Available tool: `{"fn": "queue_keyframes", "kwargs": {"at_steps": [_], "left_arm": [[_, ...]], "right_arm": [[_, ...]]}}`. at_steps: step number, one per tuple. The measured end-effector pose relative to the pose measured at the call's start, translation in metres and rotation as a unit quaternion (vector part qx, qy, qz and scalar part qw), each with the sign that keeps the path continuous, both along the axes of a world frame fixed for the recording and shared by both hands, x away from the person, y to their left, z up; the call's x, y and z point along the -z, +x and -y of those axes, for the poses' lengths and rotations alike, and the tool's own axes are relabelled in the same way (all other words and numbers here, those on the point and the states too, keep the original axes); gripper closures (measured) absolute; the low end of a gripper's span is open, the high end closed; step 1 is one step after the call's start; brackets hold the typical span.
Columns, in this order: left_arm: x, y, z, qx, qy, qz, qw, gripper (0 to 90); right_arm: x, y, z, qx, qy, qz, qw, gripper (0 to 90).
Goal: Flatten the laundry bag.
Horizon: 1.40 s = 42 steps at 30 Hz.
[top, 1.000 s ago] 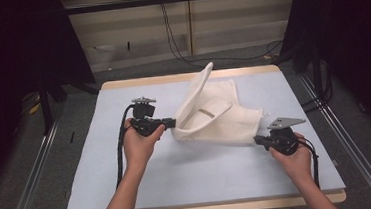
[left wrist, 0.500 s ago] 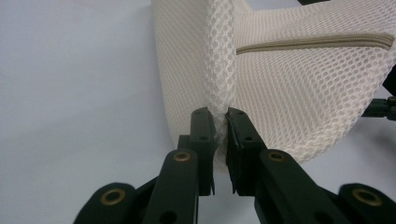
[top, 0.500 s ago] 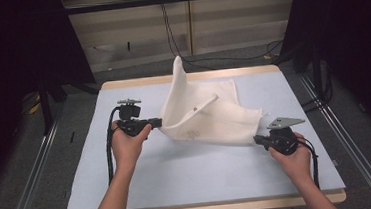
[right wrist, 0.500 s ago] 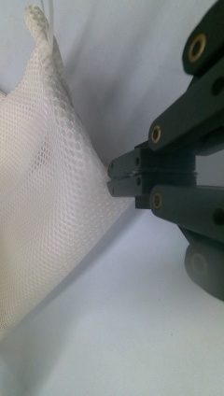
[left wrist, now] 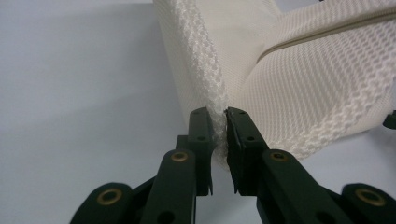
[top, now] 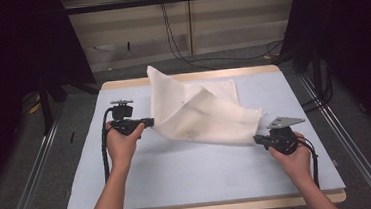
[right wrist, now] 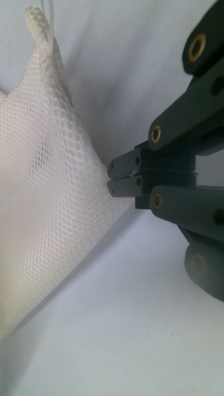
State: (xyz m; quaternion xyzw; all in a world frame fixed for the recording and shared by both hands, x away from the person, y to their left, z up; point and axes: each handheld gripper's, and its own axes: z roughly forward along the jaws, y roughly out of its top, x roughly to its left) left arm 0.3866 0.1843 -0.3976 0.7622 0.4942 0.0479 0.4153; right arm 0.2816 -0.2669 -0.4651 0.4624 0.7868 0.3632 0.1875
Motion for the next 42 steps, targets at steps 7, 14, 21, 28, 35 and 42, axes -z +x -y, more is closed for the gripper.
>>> {"fn": "queue_keyframes", "kwargs": {"at_steps": [7,14,21,28,35,42], "left_arm": [[0.004,0.005,-0.021,-0.04,0.015,0.009,0.9991,70.5],[0.005,0.002,-0.031,-0.045,0.024,0.007,0.9987,62.2],[0.008,-0.002,-0.038,-0.041,0.012,0.0,0.9991,57.0],[0.012,-0.001,-0.035,-0.026,0.015,0.004,0.9995,48.7],[0.013,0.009,-0.027,-0.013,0.025,0.017,0.9995,38.0],[0.011,0.025,-0.016,0.0,0.032,0.022,0.9993,36.0]], "right_arm": [[0.0,0.001,0.0,0.003,0.003,0.002,1.0,87.1],[-0.001,0.002,0.0,0.016,0.01,-0.002,0.9998,78.8],[-0.003,0.002,-0.001,0.022,0.018,-0.007,0.9996,63.8],[-0.005,0.005,-0.002,0.03,0.032,-0.014,0.9989,49.2],[-0.006,0.011,-0.002,0.047,0.051,-0.015,0.9975,42.1],[-0.008,0.021,0.001,0.073,0.056,-0.022,0.9956,38.5]]}}
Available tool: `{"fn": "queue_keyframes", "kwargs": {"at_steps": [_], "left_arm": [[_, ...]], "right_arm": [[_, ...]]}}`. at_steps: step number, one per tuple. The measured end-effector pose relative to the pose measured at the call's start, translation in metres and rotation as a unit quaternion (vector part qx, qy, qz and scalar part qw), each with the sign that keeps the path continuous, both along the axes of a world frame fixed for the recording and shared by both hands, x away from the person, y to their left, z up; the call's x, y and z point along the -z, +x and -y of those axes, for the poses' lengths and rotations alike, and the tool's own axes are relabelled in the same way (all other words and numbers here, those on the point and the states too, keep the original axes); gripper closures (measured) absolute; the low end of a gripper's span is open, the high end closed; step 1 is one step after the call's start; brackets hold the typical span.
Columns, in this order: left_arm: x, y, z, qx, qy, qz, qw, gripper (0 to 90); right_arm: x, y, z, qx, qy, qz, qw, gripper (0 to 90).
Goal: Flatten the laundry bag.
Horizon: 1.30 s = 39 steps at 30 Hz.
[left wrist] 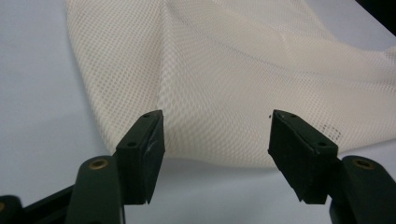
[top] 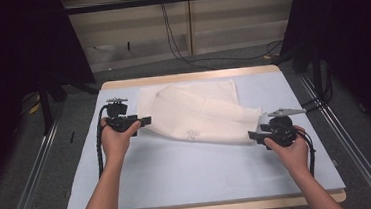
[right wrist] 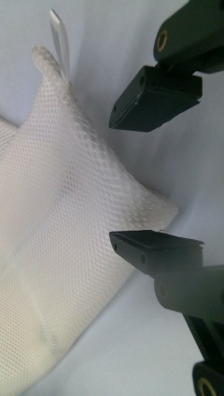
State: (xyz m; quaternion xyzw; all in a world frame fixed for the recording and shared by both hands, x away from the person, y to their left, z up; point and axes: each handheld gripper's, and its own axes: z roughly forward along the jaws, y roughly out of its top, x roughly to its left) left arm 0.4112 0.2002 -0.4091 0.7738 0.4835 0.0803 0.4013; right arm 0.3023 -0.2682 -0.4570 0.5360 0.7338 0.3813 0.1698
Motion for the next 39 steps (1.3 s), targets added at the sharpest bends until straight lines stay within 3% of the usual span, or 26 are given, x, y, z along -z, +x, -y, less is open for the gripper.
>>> {"fn": "queue_keyframes", "kwargs": {"at_steps": [2,6,8,11,15,16,18,21,23,24,26,28,31,39], "left_arm": [[0.0,0.006,0.004,-0.001,-0.005,0.005,1.0,36.0],[0.001,0.018,0.008,0.008,0.012,0.004,0.9999,35.2],[0.003,0.023,0.011,0.003,-0.001,0.009,1.0,35.4],[0.004,0.032,0.014,0.008,0.013,0.002,0.9999,35.0],[0.005,0.04,0.016,0.01,0.007,0.003,0.9999,38.0],[0.007,0.047,0.017,0.01,0.024,-0.012,0.9996,38.1],[0.009,0.053,0.018,0.008,0.032,-0.021,0.9993,37.9],[0.014,0.058,0.019,-0.003,0.027,-0.021,0.9994,33.2],[0.019,0.061,0.019,-0.005,0.017,-0.04,0.999,35.8],[0.021,0.062,0.019,0.0,0.024,-0.044,0.9987,36.3],[0.024,0.061,0.02,0.008,0.014,-0.067,0.9976,45.6],[0.023,0.059,0.022,0.015,0.028,-0.07,0.997,57.9],[0.016,0.056,0.02,0.022,0.017,-0.067,0.9973,75.9],[0.005,0.038,0.009,0.039,0.019,-0.061,0.9972,79.8]], "right_arm": [[0.0,0.003,0.0,0.007,-0.001,0.0,1.0,38.5],[0.001,0.011,0.002,0.015,0.012,0.0,0.9998,38.0],[0.0,0.015,0.002,0.021,0.015,-0.004,0.9997,37.8],[0.001,0.02,0.001,0.027,0.017,-0.004,0.9995,38.7],[0.001,0.025,0.0,0.029,0.017,-0.006,0.9994,40.2],[0.002,0.026,0.001,0.032,0.023,-0.005,0.9992,41.9],[0.003,0.028,0.002,0.034,0.028,-0.006,0.999,43.9],[0.002,0.028,0.004,0.037,0.032,-0.003,0.9988,49.7],[0.002,0.027,0.005,0.036,0.031,-0.001,0.9989,53.8],[0.002,0.027,0.005,0.034,0.032,0.001,0.9989,58.2],[0.001,0.026,0.006,0.03,0.044,-0.003,0.9986,65.3],[0.0,0.025,0.006,0.026,0.052,-0.005,0.9983,71.1],[-0.002,0.023,0.005,0.018,0.06,0.001,0.998,79.3],[-0.004,0.012,0.006,0.005,0.062,0.019,0.9979,81.7]]}}
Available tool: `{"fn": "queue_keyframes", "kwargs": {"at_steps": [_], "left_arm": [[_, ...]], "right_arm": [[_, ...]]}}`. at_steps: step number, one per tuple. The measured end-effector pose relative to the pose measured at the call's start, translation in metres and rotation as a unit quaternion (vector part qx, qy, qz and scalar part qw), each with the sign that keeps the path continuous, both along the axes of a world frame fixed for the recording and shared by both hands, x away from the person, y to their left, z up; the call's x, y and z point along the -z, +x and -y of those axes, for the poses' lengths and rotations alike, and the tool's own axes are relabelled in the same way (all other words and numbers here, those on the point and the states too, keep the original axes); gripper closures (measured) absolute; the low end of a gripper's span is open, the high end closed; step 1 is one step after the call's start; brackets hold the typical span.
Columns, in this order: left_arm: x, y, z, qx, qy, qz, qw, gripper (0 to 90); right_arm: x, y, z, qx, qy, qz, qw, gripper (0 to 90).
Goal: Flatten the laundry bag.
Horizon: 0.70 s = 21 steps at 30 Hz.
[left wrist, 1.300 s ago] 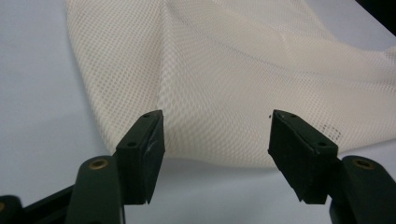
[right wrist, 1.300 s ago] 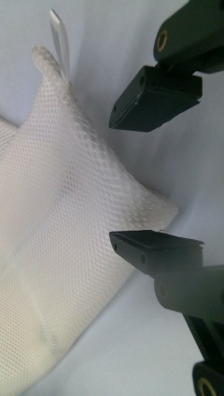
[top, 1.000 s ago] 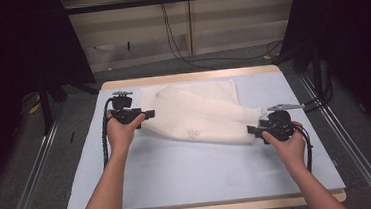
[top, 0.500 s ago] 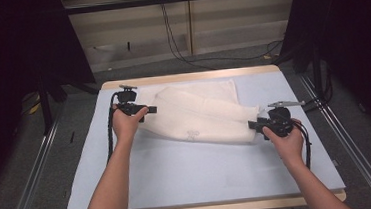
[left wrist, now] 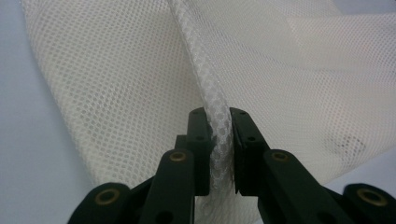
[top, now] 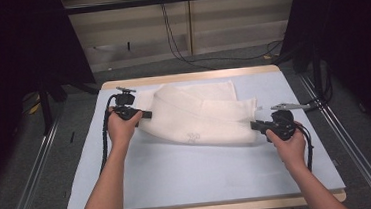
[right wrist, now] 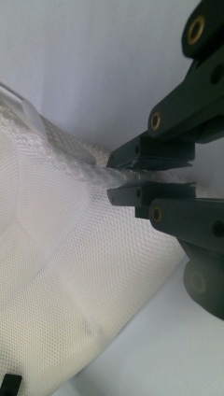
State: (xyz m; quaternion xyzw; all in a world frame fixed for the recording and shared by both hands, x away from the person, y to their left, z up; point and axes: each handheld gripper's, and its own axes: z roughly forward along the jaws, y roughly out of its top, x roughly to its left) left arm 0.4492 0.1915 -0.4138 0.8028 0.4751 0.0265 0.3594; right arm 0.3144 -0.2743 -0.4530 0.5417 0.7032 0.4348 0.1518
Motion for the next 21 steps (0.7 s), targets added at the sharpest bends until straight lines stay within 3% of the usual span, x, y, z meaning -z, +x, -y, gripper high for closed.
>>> {"fn": "queue_keyframes", "kwargs": {"at_steps": [1,2,5,6,10,12,21], "left_arm": [[0.0,-0.002,-0.002,-0.001,0.001,0.005,1.0,80.3],[0.001,-0.005,-0.005,-0.006,-0.011,0.012,0.9998,80.7],[0.001,-0.012,-0.014,-0.006,-0.017,0.013,0.9997,81.4],[0.003,-0.015,-0.015,-0.012,-0.033,0.017,0.9992,81.5],[0.002,-0.023,-0.019,-0.002,-0.029,0.017,0.9994,81.3],[0.003,-0.028,-0.02,0.001,-0.042,0.025,0.9988,80.8],[0.004,-0.034,-0.017,0.003,-0.032,0.026,0.9991,70.2]], "right_arm": [[0.0,-0.002,0.001,0.0,0.001,0.002,1.0,82.0],[0.0,-0.003,0.001,-0.001,0.001,0.001,1.0,82.0],[-0.001,-0.009,0.004,0.0,0.002,0.005,1.0,82.4],[-0.001,-0.01,0.004,-0.002,0.004,0.008,1.0,82.3],[0.001,-0.015,0.002,-0.014,0.005,0.009,0.9998,82.3],[0.001,-0.016,0.0,-0.022,0.004,0.013,0.9997,82.3],[-0.001,-0.025,-0.009,-0.065,-0.008,0.047,0.9968,82.3]]}}
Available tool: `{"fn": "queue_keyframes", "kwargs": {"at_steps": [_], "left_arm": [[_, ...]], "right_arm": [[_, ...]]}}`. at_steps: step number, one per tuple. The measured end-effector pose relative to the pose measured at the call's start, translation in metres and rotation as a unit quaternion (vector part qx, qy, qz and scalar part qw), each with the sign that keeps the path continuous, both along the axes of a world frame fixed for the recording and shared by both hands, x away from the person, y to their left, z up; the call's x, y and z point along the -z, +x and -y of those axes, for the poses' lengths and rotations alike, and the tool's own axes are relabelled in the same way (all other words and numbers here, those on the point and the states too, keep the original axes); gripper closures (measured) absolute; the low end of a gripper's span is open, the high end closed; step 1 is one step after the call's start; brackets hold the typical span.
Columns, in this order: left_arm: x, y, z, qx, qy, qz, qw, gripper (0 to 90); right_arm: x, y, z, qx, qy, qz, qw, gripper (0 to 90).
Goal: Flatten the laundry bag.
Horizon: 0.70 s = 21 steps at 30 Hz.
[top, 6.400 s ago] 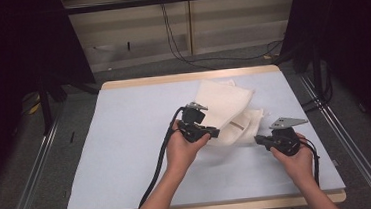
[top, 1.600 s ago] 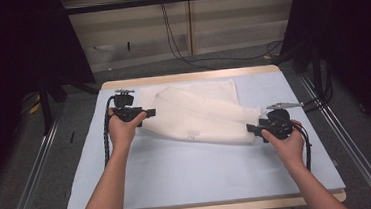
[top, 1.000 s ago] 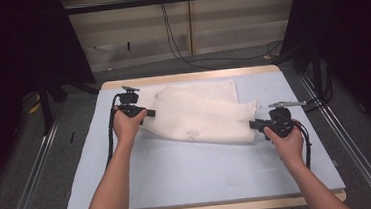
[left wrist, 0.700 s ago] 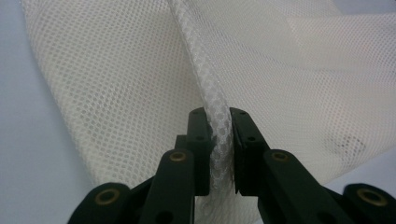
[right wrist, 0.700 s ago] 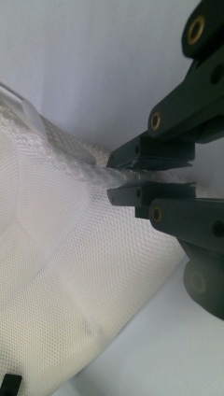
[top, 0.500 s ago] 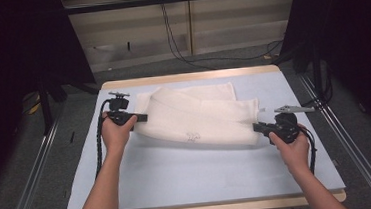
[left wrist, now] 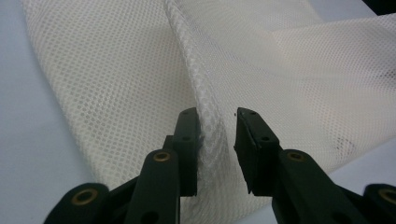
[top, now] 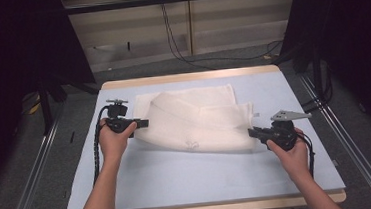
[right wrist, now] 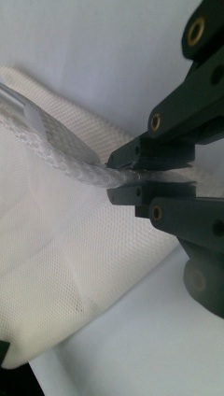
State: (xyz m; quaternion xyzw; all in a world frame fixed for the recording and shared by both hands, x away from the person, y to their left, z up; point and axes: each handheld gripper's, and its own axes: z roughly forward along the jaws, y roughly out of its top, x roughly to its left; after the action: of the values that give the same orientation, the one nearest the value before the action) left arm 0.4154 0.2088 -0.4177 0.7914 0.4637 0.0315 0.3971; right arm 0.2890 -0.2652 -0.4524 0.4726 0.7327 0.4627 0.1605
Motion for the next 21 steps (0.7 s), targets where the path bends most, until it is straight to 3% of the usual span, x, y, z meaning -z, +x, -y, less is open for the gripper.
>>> {"fn": "queue_keyframes", "kwargs": {"at_steps": [3,7,9,12,14,21], "left_arm": [[0.0,0.0,0.002,-0.013,-0.006,0.007,0.9999,64.9],[0.0,0.005,0.006,-0.014,0.002,0.011,0.9998,55.5],[-0.002,0.012,0.01,-0.021,0.016,0.027,0.9993,46.6],[-0.003,0.025,0.015,-0.022,0.014,0.027,0.9993,45.4],[-0.004,0.036,0.022,-0.021,0.031,0.037,0.9986,42.3],[0.005,0.065,0.038,-0.018,0.058,0.015,0.9981,42.9]], "right_arm": [[0.0,-0.003,-0.005,-0.023,-0.006,0.01,0.9997,82.4],[0.002,-0.006,-0.007,-0.036,-0.017,0.011,0.9991,82.5],[0.004,-0.006,-0.007,-0.034,-0.017,0.008,0.9992,82.4],[0.006,-0.005,-0.006,-0.034,-0.016,0.005,0.9993,82.4],[0.006,-0.004,-0.005,-0.031,-0.013,0.0,0.9994,82.4],[0.008,0.001,-0.001,-0.03,-0.01,-0.004,0.9995,82.5]]}}
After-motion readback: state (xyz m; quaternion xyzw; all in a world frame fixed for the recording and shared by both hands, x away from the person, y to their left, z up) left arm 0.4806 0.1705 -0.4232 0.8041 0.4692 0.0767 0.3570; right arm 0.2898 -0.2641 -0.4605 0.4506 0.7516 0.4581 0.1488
